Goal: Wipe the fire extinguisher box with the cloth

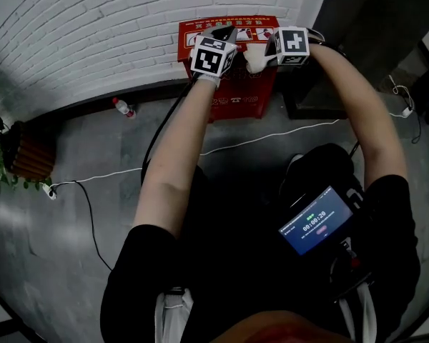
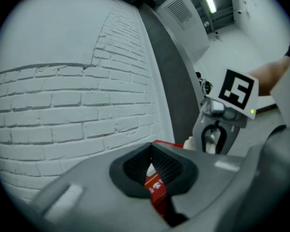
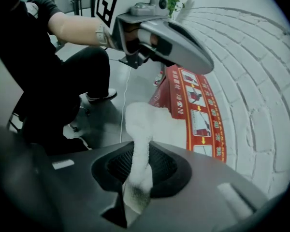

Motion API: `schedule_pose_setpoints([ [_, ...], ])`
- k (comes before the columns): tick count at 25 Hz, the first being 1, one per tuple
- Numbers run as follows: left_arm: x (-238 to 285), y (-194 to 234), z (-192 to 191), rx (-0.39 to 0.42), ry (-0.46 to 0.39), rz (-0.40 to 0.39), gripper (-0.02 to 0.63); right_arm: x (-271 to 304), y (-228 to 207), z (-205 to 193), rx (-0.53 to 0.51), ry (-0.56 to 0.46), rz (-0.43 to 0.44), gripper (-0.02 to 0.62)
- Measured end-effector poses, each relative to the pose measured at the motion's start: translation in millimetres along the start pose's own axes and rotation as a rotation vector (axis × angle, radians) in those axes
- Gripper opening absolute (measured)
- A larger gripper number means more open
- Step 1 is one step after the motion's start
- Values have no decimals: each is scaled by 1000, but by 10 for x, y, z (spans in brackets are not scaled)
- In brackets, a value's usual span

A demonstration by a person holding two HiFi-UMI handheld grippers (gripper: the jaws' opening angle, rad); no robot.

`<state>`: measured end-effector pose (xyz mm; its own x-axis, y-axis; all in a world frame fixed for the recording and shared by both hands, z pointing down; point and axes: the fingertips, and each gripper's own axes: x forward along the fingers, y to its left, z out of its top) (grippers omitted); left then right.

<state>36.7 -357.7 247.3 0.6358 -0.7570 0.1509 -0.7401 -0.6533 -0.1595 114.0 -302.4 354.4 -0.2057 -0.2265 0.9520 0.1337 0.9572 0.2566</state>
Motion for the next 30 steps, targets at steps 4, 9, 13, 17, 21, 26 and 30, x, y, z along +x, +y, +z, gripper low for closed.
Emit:
schedule_pose_setpoints([
  [4,-79,129,20,6,-3,17,-1,96,162,8,-35,4,97,80],
  [9,-125,298,-11,5,-3,39,-1,-97,-132,140,-22,-72,65,80],
  [13,-163,410,-45,5,-9,50,-1,-473,-636,440,14,-216,-89,82],
  [17,-163,526,-28,35,-8,65,-1,-758,-1276,609,54,-279,-351,83],
  [21,-112,734,-26,24,-8,96,-1,-718,-1716,632,30,-196,-551,83],
  [26,-49,997,-54,27,16,124,-1,-464,-1973,796,23,-188,-635,84],
  [30,48,1164,11,15,11,142,0,-258,-2203,791,27,-144,-670,86],
])
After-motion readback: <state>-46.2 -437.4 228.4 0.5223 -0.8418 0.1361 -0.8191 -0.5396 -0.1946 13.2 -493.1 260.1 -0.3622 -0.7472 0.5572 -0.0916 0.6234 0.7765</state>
